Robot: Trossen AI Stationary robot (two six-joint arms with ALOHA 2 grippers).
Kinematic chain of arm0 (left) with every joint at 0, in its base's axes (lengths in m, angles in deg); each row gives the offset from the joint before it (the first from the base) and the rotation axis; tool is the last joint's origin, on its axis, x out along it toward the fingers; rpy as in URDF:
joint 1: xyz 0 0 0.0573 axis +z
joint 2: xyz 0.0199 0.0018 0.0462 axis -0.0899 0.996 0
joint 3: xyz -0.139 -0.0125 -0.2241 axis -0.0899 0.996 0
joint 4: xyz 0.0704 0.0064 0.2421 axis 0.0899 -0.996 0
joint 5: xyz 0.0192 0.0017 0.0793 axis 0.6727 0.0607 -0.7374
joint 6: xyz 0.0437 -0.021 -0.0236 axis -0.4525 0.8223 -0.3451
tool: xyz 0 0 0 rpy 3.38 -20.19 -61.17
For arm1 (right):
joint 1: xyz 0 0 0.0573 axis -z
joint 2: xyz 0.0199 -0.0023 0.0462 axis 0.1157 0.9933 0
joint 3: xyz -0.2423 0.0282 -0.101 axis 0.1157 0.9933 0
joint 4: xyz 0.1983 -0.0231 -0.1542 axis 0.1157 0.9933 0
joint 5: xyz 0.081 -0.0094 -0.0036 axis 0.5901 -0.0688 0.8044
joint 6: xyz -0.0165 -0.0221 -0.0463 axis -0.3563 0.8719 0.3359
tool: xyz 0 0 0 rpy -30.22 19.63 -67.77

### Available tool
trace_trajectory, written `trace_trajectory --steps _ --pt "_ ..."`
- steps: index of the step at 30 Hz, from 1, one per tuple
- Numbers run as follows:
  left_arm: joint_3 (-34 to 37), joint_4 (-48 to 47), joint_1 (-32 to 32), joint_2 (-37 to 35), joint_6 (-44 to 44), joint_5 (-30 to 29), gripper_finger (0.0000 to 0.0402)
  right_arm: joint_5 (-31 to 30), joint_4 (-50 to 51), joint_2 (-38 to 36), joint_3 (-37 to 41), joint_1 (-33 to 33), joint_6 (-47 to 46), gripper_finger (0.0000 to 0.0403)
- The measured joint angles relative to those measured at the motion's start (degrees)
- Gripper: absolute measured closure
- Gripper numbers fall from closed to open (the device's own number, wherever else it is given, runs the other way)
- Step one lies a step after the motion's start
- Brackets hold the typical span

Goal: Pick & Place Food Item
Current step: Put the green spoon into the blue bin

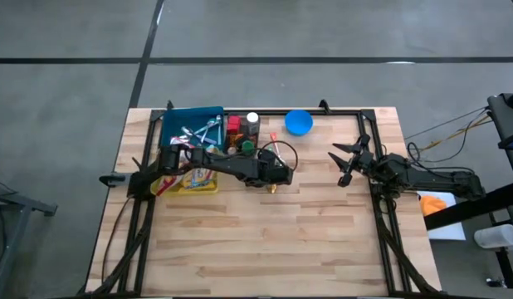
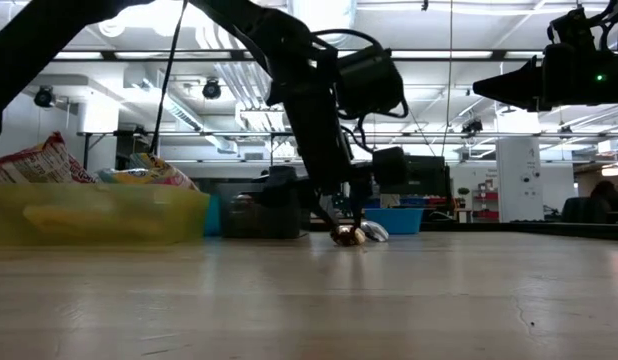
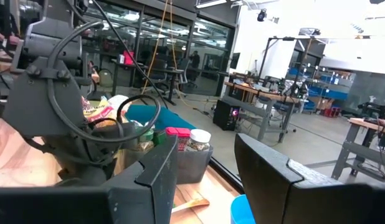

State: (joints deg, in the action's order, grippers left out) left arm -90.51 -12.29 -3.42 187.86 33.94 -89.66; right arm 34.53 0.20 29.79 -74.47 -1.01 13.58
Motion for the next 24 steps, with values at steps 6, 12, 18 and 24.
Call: trace_trajectory --steps 6,12,18,24 --pt "0.1 -1.3 0.1 0.3 0.0 1.3 0.0271 0.0 0.0 0.0 0.0 0.0 0.0 0.0246" --pt "0.1 -1.5 0.1 0.2 0.0 1.3 0.0271 0.0 0.0 0.0 0.0 0.0 0.0 0.0246" --pt "0.1 -1.5 0.1 0.2 0.1 1.8 0.0271 0.0 0.0 0.0 0.0 0.0 0.0 0.0246" --pt "0.1 -1.5 0.1 0.2 0.0 1.9 0.0290 0.0 0.0 0.0 0.0 0.0 0.0 0.0246"
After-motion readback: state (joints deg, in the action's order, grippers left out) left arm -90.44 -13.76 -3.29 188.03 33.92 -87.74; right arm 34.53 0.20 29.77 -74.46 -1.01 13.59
